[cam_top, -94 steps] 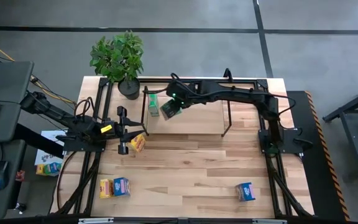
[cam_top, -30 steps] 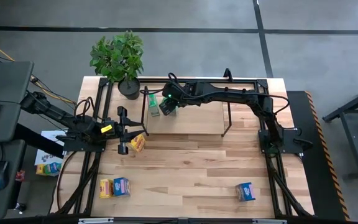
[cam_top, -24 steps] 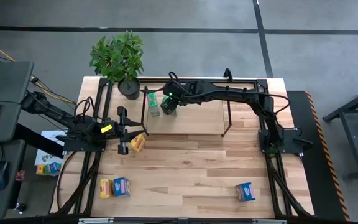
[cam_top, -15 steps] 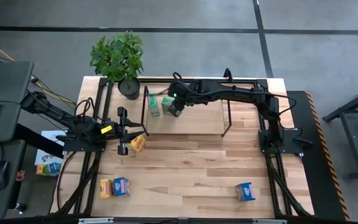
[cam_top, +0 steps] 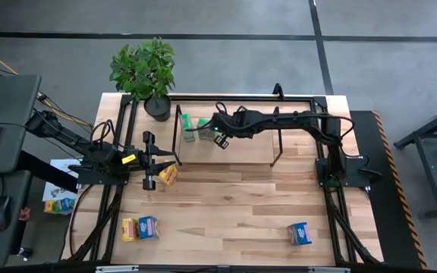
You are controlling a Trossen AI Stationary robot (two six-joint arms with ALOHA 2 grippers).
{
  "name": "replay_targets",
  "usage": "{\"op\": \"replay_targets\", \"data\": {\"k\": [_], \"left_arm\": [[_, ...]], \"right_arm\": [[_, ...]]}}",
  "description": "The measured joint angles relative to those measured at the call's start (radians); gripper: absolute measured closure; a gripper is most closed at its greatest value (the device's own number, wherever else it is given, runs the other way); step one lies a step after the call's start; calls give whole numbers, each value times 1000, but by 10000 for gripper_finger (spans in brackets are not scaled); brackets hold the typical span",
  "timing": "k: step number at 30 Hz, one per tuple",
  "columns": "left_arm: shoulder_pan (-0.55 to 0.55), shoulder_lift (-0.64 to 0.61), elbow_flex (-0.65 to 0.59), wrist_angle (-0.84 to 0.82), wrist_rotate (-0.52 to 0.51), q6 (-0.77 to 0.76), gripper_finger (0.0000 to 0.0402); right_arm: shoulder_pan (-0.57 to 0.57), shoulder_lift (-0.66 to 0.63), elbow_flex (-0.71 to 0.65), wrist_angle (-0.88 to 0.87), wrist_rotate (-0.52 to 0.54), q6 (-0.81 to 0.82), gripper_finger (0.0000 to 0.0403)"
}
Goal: Stack cereal on shelf
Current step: Put the green cereal box aligned with the other green cereal box on the shelf
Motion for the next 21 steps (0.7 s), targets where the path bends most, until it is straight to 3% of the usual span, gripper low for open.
{"op": "replay_targets", "data": {"k": [4, 7, 13, 21], "left_arm": [[0, 0, 0, 0, 0, 1, 295], [0, 0, 0, 1, 0, 2, 295], [0, 0, 0, 11, 0, 2, 295], [0, 0, 0, 16, 0, 8, 295]], "right_arm": [[-14, -58, -123, 233, -5, -63, 398], [-24, -125, -208, 315, -13, -95, 401], [-58, -202, -411, 713, -249, -135, 402], [-69, -202, -490, 806, -276, -98, 403]]}}
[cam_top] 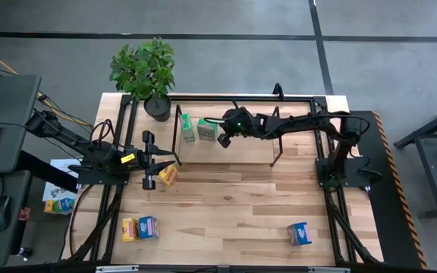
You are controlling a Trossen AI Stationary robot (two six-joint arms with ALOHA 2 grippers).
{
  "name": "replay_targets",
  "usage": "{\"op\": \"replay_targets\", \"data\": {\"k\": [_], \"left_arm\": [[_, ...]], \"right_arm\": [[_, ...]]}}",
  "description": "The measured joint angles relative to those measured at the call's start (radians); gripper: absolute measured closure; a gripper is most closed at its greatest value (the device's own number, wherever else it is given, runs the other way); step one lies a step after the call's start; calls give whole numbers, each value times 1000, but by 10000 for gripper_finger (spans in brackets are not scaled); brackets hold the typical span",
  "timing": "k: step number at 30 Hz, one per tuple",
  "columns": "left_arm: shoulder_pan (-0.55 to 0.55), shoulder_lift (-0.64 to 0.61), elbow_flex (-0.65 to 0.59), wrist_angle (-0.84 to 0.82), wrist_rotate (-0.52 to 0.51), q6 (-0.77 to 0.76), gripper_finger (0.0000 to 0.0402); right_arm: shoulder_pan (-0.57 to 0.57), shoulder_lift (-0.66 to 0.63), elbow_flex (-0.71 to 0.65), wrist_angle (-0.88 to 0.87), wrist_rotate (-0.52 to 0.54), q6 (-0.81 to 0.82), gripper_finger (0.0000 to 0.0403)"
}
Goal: Stack cereal on shelf
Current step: Put the green cereal box aligned with the other green cereal box on the shelf
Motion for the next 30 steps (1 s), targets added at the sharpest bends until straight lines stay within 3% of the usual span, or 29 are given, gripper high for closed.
{"op": "replay_targets", "data": {"k": [30], "left_arm": [[0, 0, 0, 22, 0, 5, 295]], "right_arm": [[114, 0, 0, 115, -41, 113, 403]]}}
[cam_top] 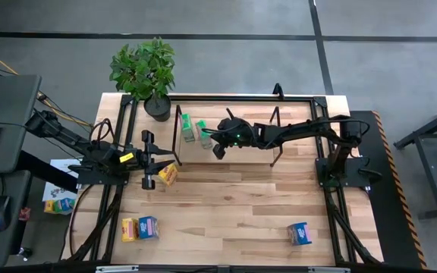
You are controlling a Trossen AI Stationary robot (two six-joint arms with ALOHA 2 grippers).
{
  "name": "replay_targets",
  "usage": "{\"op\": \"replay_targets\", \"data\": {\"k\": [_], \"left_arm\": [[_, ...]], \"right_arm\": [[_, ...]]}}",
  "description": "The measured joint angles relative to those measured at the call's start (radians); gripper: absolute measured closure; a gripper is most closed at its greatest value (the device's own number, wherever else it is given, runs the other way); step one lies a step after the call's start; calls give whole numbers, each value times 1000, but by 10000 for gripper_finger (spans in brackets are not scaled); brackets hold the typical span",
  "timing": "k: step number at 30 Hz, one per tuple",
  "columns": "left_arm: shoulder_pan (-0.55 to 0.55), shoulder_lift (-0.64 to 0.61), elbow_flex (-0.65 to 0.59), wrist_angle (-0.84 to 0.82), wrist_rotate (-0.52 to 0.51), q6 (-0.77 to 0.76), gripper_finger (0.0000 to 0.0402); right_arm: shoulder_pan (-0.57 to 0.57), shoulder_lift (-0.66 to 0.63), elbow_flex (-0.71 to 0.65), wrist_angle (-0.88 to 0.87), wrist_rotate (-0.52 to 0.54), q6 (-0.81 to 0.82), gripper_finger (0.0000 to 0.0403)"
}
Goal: Stack cereal on shelf
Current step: Put the green cereal box aligned with the other green cereal box on the shelf
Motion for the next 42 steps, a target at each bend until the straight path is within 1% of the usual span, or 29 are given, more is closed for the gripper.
{"op": "replay_targets", "data": {"k": [10, 15, 18, 21, 27, 32, 42], "left_arm": [[0, 0, 0, -1, 0, 0, 295], [0, 0, 0, -2, 0, -1, 295], [0, 1, 0, -2, 0, -1, 295], [0, 1, 1, 0, 0, -1, 295], [0, 1, 1, 6, 0, -1, 295], [0, 1, 1, 4, 0, -1, 295], [0, 0, 1, 7, 0, -1, 295]], "right_arm": [[20, 0, 1, 4, 0, -6, 403], [28, -19, 17, -173, 0, -32, 403], [40, -19, 18, -187, -53, -35, 403], [59, -1, 20, -124, -89, -35, 403], [73, 47, 19, 22, -83, -64, 403], [53, 50, 19, 20, -40, -88, 403], [10, 50, 19, 78, -50, -88, 403]]}}
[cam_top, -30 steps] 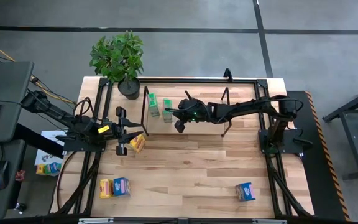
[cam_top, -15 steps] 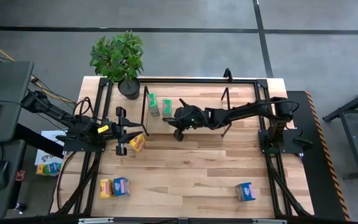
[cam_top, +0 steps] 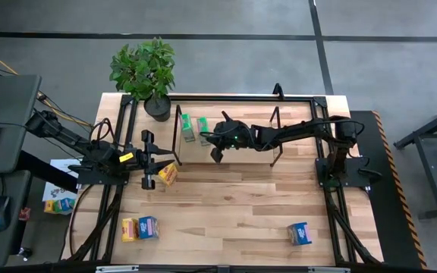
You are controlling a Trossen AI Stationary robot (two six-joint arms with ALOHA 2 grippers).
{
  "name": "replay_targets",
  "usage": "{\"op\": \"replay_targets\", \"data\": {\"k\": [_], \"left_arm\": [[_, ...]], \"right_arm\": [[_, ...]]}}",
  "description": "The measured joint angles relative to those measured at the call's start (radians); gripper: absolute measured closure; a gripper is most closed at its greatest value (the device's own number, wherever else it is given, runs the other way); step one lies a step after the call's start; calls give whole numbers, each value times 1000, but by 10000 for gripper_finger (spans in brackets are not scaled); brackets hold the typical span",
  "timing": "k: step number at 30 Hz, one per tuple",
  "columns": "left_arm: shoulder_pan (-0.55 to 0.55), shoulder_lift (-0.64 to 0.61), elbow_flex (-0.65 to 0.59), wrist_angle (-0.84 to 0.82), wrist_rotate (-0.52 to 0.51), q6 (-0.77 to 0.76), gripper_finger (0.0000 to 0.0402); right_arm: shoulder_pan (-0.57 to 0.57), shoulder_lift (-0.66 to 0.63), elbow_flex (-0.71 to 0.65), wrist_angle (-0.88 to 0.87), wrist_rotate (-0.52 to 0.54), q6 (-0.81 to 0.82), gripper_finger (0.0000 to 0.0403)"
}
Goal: Stack cereal on shelf
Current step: Put the green cereal box aligned with the other green cereal box on the shelf
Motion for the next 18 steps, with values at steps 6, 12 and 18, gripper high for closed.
{"op": "replay_targets", "data": {"k": [6, 12, 18], "left_arm": [[0, 0, 0, 0, 0, 0, 295], [0, 0, 0, 1, 0, 0, 295], [0, 0, 0, -1, 0, 0, 295]], "right_arm": [[-3, 6, 0, 59, -1, -2, 403], [-13, 48, -1, 136, -1, 7, 403], [-14, 74, -1, 157, -1, 18, 403]]}}
